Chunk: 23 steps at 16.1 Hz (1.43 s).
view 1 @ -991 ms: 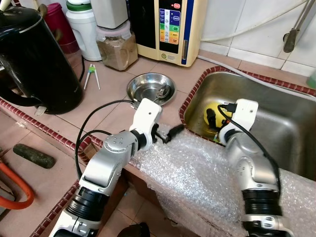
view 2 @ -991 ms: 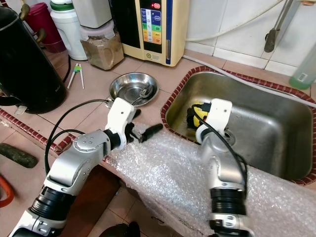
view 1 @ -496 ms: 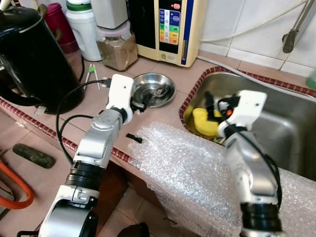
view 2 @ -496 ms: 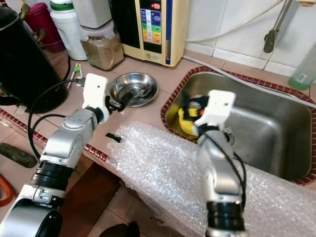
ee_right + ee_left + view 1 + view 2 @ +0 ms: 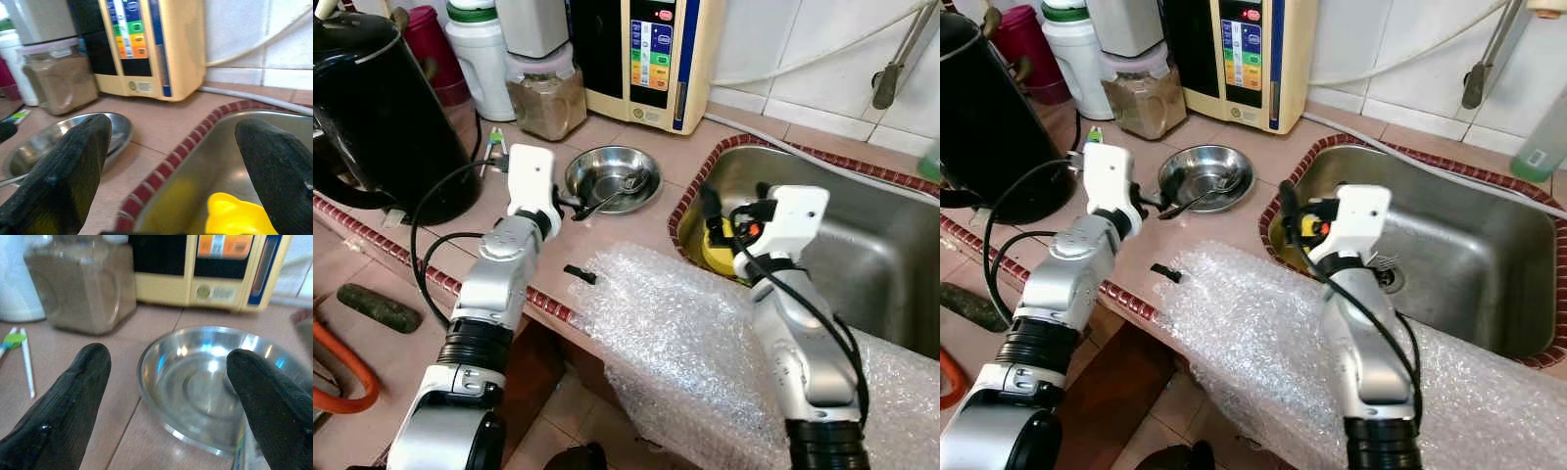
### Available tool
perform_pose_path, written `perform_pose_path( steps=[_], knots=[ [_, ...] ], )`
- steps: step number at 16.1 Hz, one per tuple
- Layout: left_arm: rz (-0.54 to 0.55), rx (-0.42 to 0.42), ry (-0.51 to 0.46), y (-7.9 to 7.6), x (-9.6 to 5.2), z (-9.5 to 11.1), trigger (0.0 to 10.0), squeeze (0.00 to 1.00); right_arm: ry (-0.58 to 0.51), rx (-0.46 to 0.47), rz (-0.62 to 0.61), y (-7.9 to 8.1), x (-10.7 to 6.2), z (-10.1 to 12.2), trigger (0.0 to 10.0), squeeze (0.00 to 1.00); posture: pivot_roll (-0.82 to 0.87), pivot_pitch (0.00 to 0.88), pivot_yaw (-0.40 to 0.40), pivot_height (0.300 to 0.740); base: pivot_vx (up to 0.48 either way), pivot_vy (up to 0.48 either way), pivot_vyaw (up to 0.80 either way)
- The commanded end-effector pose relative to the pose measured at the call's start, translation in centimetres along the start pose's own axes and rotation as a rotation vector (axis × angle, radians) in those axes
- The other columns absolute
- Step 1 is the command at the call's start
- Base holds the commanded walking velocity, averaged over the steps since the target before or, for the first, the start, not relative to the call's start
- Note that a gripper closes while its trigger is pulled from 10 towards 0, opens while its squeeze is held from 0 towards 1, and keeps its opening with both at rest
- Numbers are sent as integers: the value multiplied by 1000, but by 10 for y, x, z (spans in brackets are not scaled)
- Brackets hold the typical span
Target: Kitchen organization
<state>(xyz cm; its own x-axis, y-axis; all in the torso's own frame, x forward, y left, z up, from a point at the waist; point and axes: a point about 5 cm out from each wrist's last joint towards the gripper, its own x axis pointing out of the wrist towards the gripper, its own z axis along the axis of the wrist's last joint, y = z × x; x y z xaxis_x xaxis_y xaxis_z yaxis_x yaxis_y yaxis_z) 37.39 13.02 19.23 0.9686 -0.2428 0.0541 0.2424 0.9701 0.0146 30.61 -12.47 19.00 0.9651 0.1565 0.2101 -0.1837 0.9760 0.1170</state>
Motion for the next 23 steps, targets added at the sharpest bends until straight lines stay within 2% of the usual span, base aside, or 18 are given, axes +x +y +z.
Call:
perform_pose_path(
  steps=[1,2,3,4,5,6,9,15,17,19,20,21,22,23],
  knots=[
    [-28,-11,-68,-4,1,11,10000,1000,-29,-6,28,6,-2,5,10000,1000,20,114,40,740,0,0,0],
    [-33,-18,-83,-5,1,12,10000,1000,-28,-6,33,8,-3,5,10000,1000,18,113,40,740,0,0,0],
    [-56,-12,-83,-9,3,11,10000,0,-29,-11,50,11,-4,5,10000,1000,15,110,39,740,0,0,0],
    [-66,-12,-63,-11,5,9,10000,0,-30,-12,60,13,-4,6,10000,980,11,109,38,740,0,0,0],
    [-72,-23,-54,-11,5,7,10000,0,-30,-15,64,13,-4,6,10000,871,9,108,36,740,0,0,0],
    [-131,-58,35,-17,7,-4,10000,0,-30,-30,75,13,-4,6,10000,800,7,106,38,740,0,0,0],
    [-151,-65,66,-17,3,-9,10000,0,-29,-32,72,12,-5,6,10000,773,12,104,39,740,0,0,0],
    [-182,-32,82,-14,-23,-11,10000,0,-24,-31,75,13,-5,4,10000,690,24,109,39,740,0,0,0],
    [-191,-16,117,-14,-34,-21,10000,0,-25,-26,83,14,-4,4,10000,678,31,112,38,740,0,0,0],
    [-199,-12,124,-17,-35,-24,10000,0,-24,-6,119,19,-5,4,10000,655,31,111,38,740,0,0,0],
    [-209,0,137,-19,-35,-27,10000,0,-30,33,209,29,-9,5,10000,514,28,110,40,740,0,0,0],
    [-217,0,152,-21,-35,-30,10000,0,-24,34,294,39,-13,6,10000,310,24,110,42,740,0,0,0],
    [-221,4,165,-23,-33,-33,10000,0,-4,44,381,50,-19,4,10000,24,19,108,44,740,0,0,0],
    [-224,7,168,-23,-32,-34,10000,0,5,51,405,53,-21,3,10000,0,18,108,45,740,0,0,0]
  ],
)
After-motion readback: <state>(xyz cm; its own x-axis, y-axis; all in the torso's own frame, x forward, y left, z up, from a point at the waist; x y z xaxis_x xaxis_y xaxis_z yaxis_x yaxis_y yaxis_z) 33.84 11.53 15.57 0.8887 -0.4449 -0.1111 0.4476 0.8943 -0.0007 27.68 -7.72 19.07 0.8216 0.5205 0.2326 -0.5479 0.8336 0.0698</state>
